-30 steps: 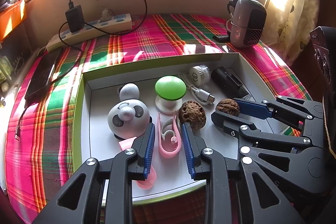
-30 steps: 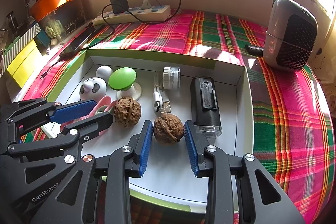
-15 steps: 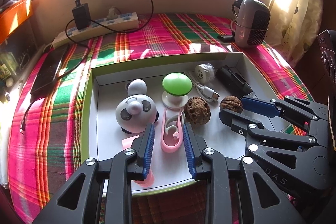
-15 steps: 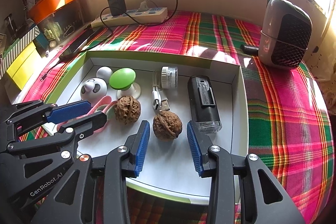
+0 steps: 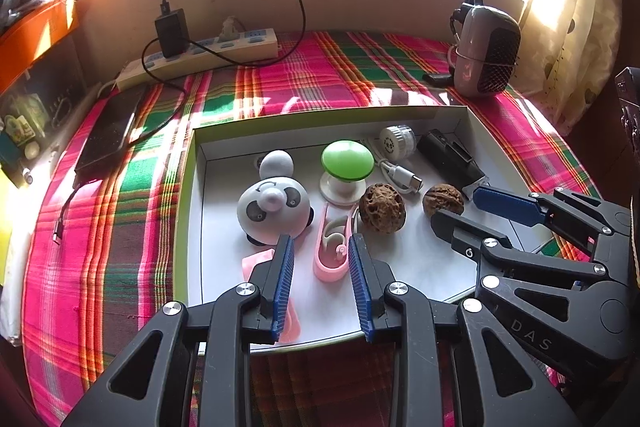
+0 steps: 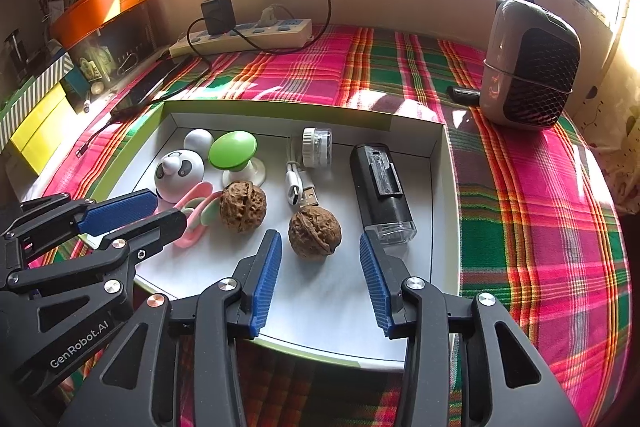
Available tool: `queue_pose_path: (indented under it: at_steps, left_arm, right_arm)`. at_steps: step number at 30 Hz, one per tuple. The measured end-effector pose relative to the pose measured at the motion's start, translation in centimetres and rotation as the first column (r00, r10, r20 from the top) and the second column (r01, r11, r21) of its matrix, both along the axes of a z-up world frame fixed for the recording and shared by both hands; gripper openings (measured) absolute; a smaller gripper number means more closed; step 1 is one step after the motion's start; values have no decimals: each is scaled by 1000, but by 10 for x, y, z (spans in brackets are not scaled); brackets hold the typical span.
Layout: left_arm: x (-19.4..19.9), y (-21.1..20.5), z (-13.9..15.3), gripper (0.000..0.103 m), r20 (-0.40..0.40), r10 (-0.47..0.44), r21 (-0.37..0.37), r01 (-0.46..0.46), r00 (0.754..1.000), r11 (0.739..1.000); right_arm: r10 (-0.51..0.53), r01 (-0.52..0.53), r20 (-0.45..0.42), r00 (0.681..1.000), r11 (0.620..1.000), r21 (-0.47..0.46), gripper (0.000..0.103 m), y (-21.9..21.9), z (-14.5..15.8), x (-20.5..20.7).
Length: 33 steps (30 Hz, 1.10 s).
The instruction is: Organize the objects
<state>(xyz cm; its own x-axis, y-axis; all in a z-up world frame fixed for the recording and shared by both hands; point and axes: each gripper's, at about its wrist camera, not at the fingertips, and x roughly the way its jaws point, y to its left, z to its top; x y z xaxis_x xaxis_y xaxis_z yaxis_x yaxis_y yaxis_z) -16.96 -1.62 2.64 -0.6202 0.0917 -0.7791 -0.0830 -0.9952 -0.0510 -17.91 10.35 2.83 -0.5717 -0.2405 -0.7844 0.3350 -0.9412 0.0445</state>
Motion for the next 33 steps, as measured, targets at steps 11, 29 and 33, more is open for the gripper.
queue_pose_path:
  at_steps: [11, 29, 33]
  left_arm:
    - [10, -1, 4, 26, -10, 16, -5, -16, 1000, 1000]
    - [43, -2, 17, 26, -68, 53, -37, -55, 996, 998]
    - [52, -4, 19, 26, -77, 64, -27, -66, 995, 997]
  right_arm:
    - [-20, 20, -10, 1000, 1000, -8, 45, 4, 5, 6]
    - [-48, 46, -60, 997, 999, -23, 45, 11, 19, 34]
    - [-51, 49, -69, 996, 998, -32, 45, 11, 22, 42]
